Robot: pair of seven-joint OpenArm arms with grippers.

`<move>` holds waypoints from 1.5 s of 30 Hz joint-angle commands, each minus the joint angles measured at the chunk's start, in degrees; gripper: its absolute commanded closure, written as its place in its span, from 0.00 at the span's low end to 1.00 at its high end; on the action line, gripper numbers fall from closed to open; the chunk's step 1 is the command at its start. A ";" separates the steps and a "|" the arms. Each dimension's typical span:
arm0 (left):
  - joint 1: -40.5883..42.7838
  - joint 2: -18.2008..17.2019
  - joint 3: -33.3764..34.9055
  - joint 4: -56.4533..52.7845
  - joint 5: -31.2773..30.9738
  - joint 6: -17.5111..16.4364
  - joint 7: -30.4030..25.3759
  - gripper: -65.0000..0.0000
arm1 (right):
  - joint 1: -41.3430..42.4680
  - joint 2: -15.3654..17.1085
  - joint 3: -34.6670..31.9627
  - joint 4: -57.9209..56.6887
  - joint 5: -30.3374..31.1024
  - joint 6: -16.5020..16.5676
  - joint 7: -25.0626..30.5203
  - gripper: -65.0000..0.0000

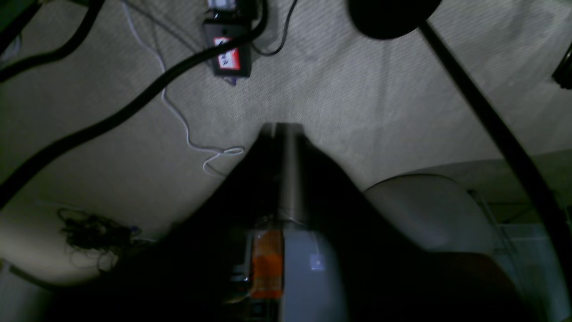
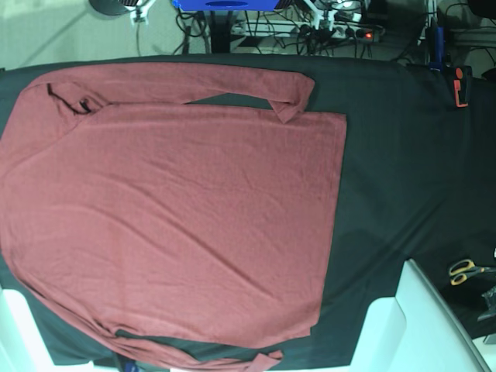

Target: Fold the T-shirt properly

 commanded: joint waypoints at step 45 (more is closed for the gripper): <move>9.20 -3.99 0.08 8.62 -0.16 0.34 -15.82 1.00 | -8.71 -0.21 0.19 12.05 0.14 -0.01 -0.46 1.00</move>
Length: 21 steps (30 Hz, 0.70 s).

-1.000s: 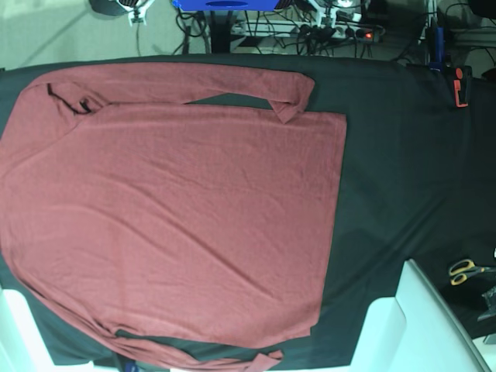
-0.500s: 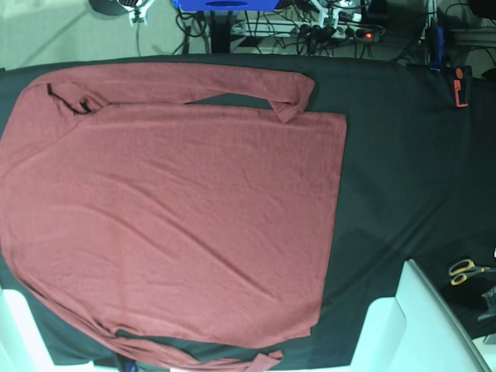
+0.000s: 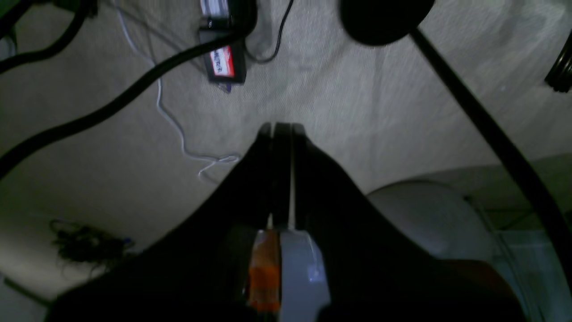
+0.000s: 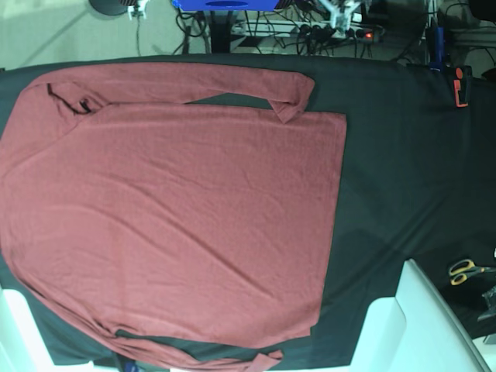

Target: Fold the T-shirt properly

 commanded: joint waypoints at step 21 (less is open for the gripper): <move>28.78 -6.49 -2.09 50.14 -2.44 0.32 -3.75 1.00 | -33.62 -0.03 0.28 77.59 0.23 -0.10 -22.37 1.00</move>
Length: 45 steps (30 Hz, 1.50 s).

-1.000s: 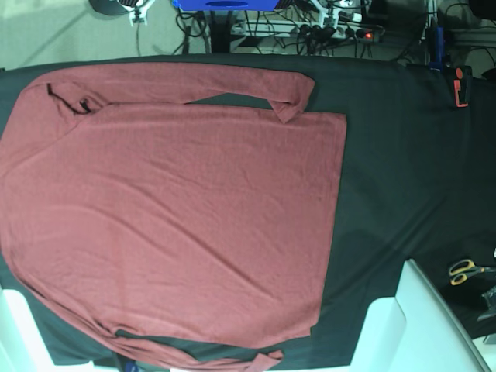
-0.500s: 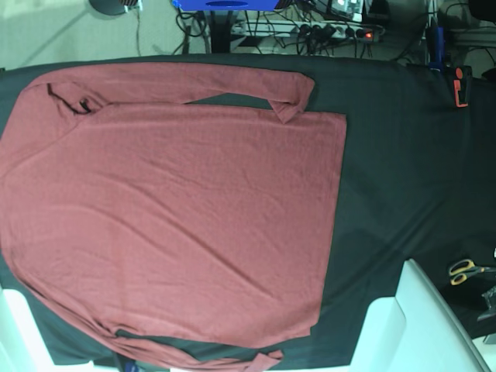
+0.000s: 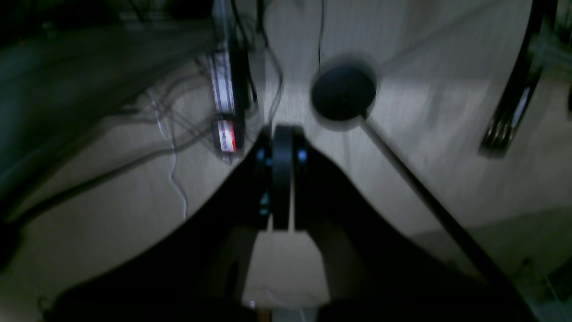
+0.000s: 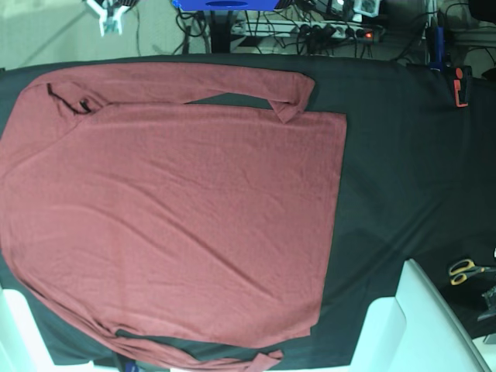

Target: Fold the T-shirt properly

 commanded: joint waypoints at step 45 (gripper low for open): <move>-1.75 0.89 -7.82 20.27 -19.14 -13.84 9.60 0.85 | 36.77 18.21 55.70 -38.34 42.69 40.14 -23.18 0.37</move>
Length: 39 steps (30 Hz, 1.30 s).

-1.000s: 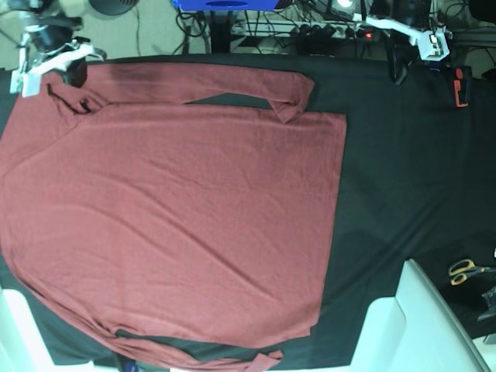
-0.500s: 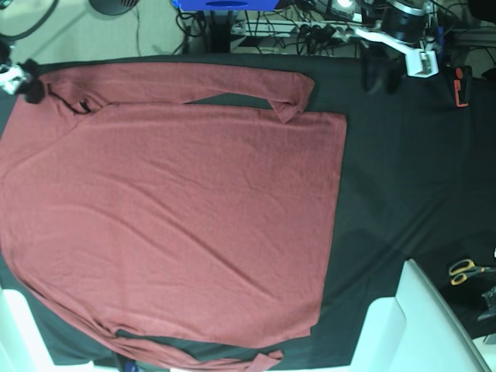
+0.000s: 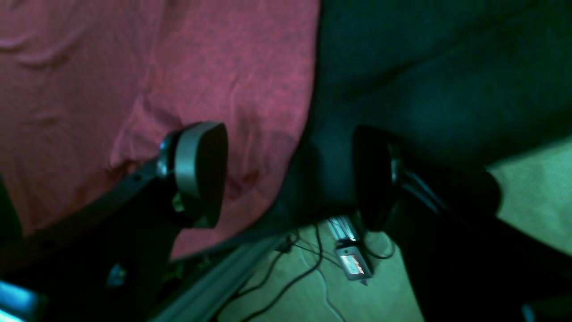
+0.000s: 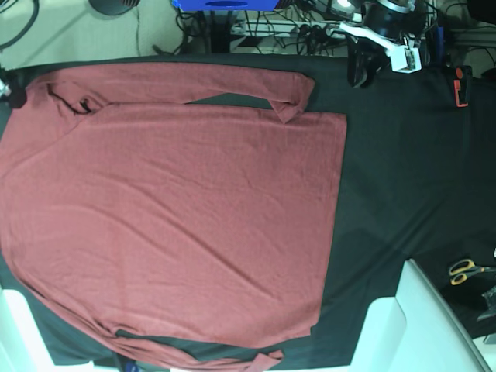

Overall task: Fold the T-shirt properly
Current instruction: 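Lower both grippers to the red shirt's collar-side edge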

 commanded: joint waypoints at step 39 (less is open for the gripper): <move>-8.16 5.07 0.89 -8.84 -0.30 -0.37 8.08 0.54 | 0.36 -0.23 -7.50 -5.15 1.12 0.49 3.10 1.00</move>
